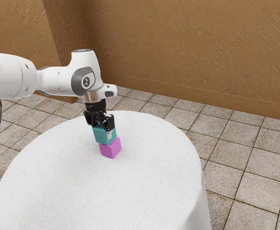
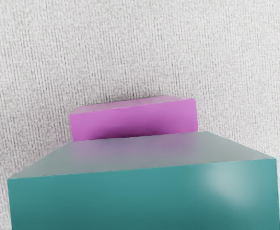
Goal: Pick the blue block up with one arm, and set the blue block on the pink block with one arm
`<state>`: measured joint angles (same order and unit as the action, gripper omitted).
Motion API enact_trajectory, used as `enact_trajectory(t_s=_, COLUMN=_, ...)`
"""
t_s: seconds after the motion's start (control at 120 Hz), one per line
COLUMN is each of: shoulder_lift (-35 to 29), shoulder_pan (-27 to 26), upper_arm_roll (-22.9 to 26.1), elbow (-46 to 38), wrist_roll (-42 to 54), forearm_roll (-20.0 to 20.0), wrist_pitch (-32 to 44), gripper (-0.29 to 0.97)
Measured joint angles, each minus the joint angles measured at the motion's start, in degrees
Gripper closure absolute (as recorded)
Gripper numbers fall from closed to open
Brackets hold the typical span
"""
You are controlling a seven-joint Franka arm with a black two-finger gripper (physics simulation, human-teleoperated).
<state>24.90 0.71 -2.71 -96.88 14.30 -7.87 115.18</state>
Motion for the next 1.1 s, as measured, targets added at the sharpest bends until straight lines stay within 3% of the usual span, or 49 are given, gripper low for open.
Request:
enact_trajectory(t_s=0.417, shoulder_lift=0.75, shoulder_pan=0.01, upper_arm_roll=1.01, elbow=0.35, wrist_roll=-5.04, forearm_roll=0.48, wrist_pitch=-0.14, gripper=0.36)
enact_trajectory(t_s=0.7, shoulder_lift=1.53, shoulder_pan=0.00, upper_arm_roll=0.95, elbow=1.31, wrist_roll=-6.17, forearm_roll=-0.07, wrist_pitch=-0.42, gripper=0.11)
enact_trajectory(t_s=1.1, shoulder_lift=-0.94, shoulder_pan=-0.09, upper_arm_roll=0.92, elbow=4.25, wrist_roll=-7.01, forearm_roll=-0.10, wrist_pitch=-2.79, gripper=0.02)
